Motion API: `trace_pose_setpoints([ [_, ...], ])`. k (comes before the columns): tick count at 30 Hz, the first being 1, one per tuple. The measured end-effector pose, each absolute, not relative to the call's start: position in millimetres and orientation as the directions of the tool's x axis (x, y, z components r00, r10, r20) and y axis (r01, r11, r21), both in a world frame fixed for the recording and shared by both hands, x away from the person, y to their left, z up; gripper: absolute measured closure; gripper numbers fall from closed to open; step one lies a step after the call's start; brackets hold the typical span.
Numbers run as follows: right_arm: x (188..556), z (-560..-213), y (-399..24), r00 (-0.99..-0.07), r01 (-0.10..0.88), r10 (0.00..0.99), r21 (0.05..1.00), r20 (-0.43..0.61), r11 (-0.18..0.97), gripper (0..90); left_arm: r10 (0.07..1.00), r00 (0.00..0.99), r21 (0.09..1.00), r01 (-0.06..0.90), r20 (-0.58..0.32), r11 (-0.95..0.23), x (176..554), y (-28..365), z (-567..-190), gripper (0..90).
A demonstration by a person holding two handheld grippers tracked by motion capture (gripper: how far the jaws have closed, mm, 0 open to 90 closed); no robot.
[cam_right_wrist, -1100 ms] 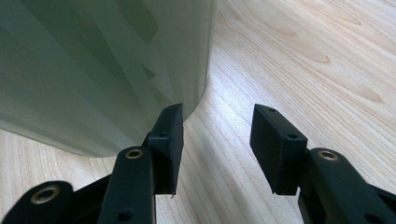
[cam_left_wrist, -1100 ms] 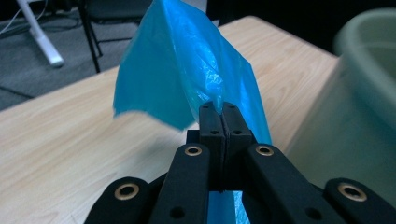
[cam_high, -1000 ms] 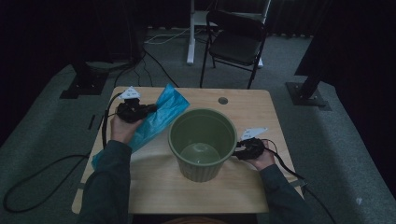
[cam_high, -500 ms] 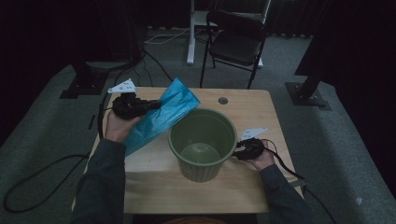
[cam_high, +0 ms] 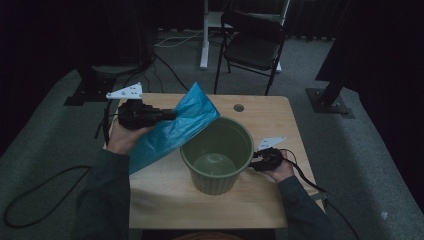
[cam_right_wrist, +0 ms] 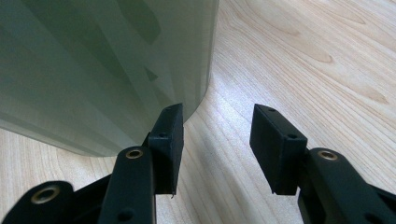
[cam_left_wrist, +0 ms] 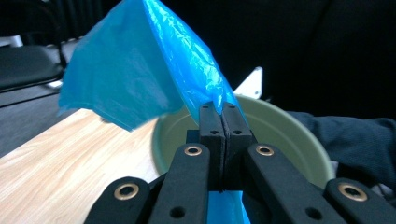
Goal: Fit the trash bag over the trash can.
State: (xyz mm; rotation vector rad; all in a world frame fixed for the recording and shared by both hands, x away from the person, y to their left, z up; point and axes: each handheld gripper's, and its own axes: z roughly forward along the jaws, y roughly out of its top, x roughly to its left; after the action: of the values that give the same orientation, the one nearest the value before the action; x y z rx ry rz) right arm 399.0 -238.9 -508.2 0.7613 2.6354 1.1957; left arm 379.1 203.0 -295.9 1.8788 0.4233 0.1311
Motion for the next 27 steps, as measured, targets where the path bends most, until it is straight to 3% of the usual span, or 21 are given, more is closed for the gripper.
trace_pose_setpoints([
  [21,400,-508,-240,-0.860,0.385,0.506,0.738,0.069,0.554,54.0,0.080,0.991,0.949,0.123,-0.104,-0.291,352,202,-284,88.6],
  [27,400,-508,-239,-0.860,0.384,0.506,0.739,0.067,0.554,54.0,0.152,0.986,0.908,0.130,-0.074,-0.399,351,194,-293,88.5],
])
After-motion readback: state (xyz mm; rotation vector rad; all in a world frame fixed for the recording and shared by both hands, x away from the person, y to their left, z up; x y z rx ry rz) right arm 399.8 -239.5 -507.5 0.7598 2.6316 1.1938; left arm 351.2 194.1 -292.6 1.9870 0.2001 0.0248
